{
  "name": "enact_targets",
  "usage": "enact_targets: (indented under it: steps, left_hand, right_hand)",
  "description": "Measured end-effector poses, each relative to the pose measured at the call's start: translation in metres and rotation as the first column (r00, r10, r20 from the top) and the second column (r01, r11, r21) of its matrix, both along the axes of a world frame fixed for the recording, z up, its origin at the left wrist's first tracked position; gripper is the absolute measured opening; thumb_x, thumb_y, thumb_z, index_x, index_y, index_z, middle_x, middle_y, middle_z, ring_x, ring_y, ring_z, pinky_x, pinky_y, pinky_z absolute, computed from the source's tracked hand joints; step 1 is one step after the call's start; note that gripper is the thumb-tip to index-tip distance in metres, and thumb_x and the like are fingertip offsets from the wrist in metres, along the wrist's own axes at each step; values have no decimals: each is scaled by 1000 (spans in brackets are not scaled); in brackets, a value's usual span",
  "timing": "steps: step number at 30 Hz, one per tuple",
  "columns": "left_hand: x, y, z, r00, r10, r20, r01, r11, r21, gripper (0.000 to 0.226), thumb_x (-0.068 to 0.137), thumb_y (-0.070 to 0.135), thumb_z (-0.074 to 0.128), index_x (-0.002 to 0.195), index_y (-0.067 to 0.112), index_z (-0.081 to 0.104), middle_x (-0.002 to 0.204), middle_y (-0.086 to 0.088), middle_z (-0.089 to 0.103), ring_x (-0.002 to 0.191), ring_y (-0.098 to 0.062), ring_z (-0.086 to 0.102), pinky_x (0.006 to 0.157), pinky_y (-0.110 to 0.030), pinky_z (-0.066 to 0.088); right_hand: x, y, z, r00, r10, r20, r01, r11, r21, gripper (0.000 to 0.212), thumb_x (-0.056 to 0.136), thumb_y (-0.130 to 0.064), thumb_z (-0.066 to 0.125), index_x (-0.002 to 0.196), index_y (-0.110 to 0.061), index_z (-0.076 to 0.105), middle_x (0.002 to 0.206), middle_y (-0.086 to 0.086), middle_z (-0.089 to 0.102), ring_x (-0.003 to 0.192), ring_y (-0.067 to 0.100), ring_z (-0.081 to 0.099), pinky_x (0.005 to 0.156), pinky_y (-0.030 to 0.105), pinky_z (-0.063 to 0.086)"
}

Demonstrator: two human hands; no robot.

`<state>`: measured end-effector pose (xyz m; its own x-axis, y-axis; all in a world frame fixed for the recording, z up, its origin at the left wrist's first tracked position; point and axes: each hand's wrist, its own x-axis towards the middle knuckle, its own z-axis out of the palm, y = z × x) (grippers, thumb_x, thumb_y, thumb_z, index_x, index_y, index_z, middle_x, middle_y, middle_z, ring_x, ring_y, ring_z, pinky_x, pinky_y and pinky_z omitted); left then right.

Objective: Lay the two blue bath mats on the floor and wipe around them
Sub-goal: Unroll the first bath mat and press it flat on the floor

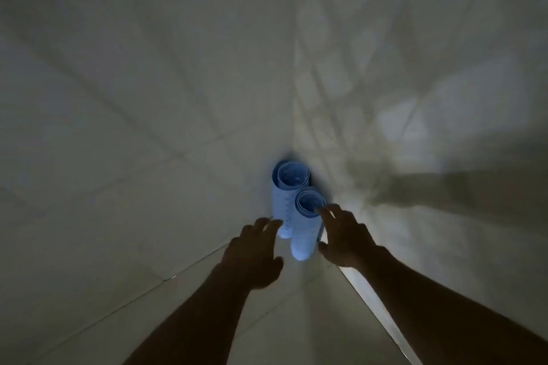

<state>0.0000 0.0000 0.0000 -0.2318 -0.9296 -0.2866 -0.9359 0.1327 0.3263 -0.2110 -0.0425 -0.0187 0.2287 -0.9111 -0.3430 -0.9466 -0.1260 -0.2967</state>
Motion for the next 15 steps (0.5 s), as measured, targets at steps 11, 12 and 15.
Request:
enact_targets:
  steps: [11,12,15]
  left_hand:
    - [-8,-96,-210,992,-91,-85,58,942,-331,91,91,24,69,162,21,13,164,-4,25,139,-33,41,110,-51,41]
    - [-5,-94,-218,989,-102,-106,59,934,-353,92,91,23,69,162,22,12,164,-5,26,139,-33,42,110,-50,41]
    - [14,-65,-223,978,-118,-170,37,909,-416,92,90,21,70,162,25,12,163,-6,30,140,-31,42,111,-47,41]
  right_hand:
    - [5,-76,-198,995,54,79,-9,877,-480,42,95,-23,60,134,-13,49,135,11,51,113,39,57,94,44,49]
    - [6,-75,-202,990,119,75,-63,849,-525,36,94,-20,60,128,-12,53,128,12,55,109,38,59,94,43,48]
    - [17,-54,-190,949,306,76,-224,823,-522,26,90,-15,64,115,-12,64,116,8,67,102,32,64,97,43,47]
